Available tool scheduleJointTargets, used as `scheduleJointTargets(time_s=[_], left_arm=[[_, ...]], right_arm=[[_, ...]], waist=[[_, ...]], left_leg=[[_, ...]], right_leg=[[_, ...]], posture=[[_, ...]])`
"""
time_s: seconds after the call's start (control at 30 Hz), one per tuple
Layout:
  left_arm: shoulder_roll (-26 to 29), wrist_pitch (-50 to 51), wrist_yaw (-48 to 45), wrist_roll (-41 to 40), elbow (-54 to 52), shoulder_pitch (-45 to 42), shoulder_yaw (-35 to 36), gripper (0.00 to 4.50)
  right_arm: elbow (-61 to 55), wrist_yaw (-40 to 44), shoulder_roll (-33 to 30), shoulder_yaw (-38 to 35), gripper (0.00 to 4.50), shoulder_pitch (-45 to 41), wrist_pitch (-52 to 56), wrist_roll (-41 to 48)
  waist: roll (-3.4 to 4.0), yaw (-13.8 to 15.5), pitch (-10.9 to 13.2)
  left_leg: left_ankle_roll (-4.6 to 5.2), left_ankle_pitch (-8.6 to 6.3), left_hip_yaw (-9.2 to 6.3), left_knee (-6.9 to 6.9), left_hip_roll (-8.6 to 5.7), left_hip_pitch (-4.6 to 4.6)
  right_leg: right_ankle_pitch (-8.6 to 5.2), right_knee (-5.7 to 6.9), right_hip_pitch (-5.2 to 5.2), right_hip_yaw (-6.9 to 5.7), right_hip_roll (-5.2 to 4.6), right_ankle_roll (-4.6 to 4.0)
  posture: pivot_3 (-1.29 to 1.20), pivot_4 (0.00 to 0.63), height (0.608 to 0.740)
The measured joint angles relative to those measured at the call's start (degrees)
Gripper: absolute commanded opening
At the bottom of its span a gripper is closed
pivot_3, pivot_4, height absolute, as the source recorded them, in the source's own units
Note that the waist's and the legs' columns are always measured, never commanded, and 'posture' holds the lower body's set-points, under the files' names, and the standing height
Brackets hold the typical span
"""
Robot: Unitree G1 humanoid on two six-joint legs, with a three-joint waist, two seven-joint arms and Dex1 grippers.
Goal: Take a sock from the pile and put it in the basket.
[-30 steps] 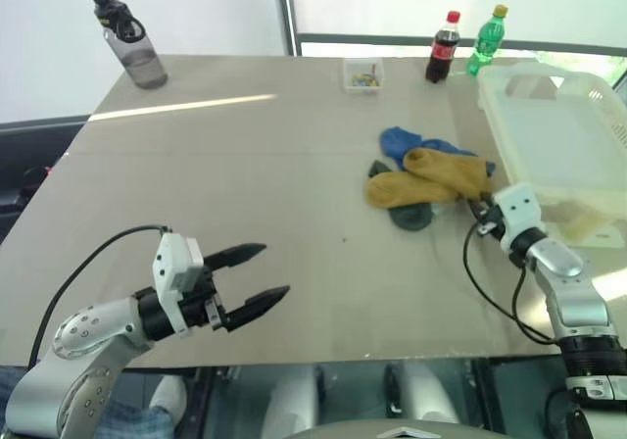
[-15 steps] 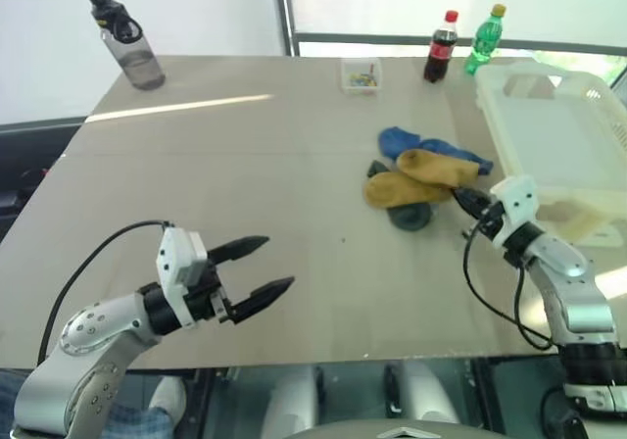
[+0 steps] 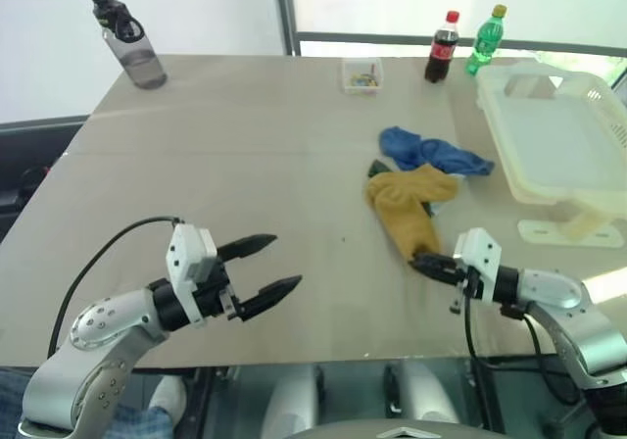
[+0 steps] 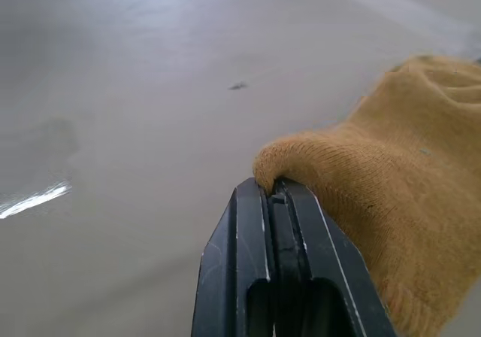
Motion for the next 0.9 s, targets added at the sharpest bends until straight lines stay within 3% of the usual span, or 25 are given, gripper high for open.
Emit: scheduleJointTargets(time_s=[0.17, 0.5, 0.7, 0.9], left_arm=[[0.0, 0.0, 0.0, 0.0, 0.0, 0.0, 0.0, 4.50], [-0.6, -0.1, -0.4, 0.1, 0.1, -0.4, -0.2, 4.50], [-0.8, -0.2, -1.0, 0.1, 0.2, -0.5, -0.2, 4.50], [-1.1, -0.3, -1.1, 0.2, 0.6, -0.4, -0.2, 4.50]], right_arm=[[-1.7, 3.5, -2.8, 2.0, 0.10, 0.9, -3.3, -2.0], [4.6, 11.0, -10.2, 7.7, 0.10, -1.1, -27.8, -15.2], [12.3, 4.2, -8.9, 7.7, 0.10, -5.5, -35.2, -23.3], [14.9, -3.1, -4.4, 4.5, 0.10, -8.0, -27.4, -24.6]], waist=[[-0.03, 0.0, 0.0], [-0.19, 0.1, 0.1], [-0.23, -0.1, 0.1], [-0.23, 0.3, 0.2]], left_leg=[[0.00, 0.00, -0.03, 0.00, 0.00, 0.01], [0.00, 0.00, 0.00, 0.02, 0.00, 0.01], [-0.01, 0.00, 0.02, 0.13, 0.01, 0.02], [-0.01, 0.00, -0.02, 0.18, 0.01, -0.03]], right_leg=[[-0.11, 0.00, 0.00, -0.01, 0.00, 0.18], [-0.11, -0.01, 0.00, -0.01, 0.00, 0.18], [-0.03, 0.01, 0.01, -0.01, 0.01, 0.08], [0.08, 0.04, 0.01, -0.02, 0.01, -0.11]], posture=[[0.00, 0.150, 0.740], [0.00, 0.150, 0.740], [0.00, 0.150, 0.740], [0.00, 0.150, 0.740]])
